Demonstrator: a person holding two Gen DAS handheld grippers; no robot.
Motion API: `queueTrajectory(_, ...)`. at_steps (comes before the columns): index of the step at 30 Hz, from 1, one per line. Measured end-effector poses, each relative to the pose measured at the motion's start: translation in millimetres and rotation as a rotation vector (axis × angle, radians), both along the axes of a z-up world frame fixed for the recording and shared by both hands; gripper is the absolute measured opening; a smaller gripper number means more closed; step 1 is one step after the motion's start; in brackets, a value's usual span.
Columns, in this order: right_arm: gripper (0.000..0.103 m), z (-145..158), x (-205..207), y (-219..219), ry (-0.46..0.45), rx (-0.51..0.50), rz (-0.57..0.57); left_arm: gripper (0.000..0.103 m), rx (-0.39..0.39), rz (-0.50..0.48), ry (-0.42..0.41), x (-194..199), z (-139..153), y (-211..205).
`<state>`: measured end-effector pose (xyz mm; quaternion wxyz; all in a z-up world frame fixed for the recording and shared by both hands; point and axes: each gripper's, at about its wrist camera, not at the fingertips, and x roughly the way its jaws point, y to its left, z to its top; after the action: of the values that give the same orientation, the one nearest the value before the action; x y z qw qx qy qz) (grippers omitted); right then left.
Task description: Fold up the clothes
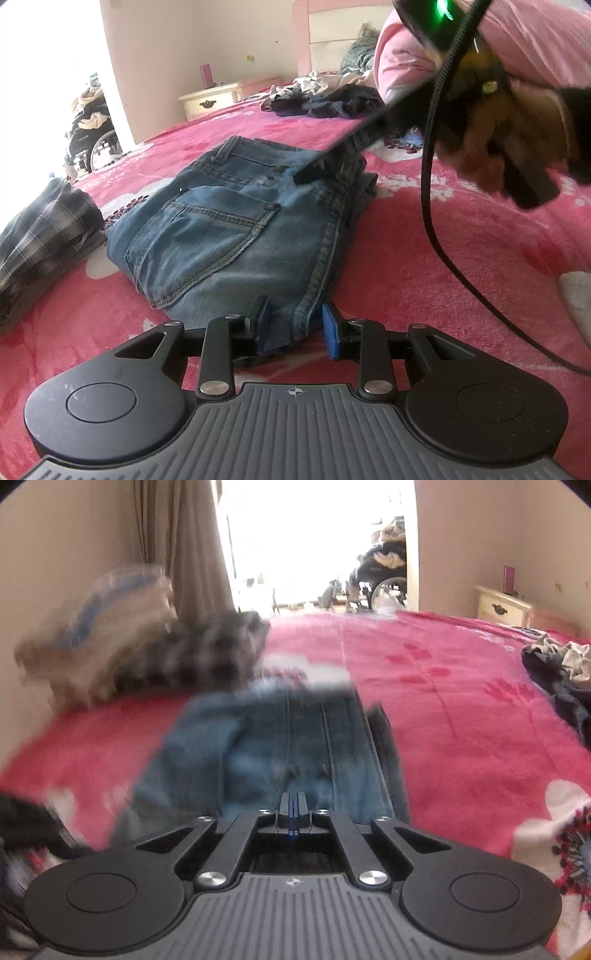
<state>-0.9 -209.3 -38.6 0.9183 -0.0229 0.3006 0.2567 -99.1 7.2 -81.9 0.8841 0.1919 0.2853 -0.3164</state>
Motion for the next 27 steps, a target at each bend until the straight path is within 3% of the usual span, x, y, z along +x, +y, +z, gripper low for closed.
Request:
queueTrajectory(2,0.0,8,-2,10,-0.06,-0.025,0.021,0.03,-0.001,0.001,0.001,0,0,0)
queueTrajectory(5,0.0,-28,8,11,0.013,-0.102,0.012,0.03,-0.002,0.002,0.001,0,0,-1)
queueTrajectory(7,0.0,-42,6,-1,-0.006,-0.039,-0.002,0.03,-0.003,-0.004,-0.002,0,-1,-1)
queueTrajectory(15,0.0,-39,10,-3,0.008,-0.023,-0.01,0.03,-0.007,-0.01,0.003,2,9,2)
queueTrajectory(23,0.0,-38,7,-7,0.026,0.004,-0.018,0.03,-0.138,0.093,-0.012,24,54,21)
queueTrajectory(27,0.0,-27,10,-5,0.035,-0.01,-0.011,0.03,-0.111,0.098,0.018,43,36,10)
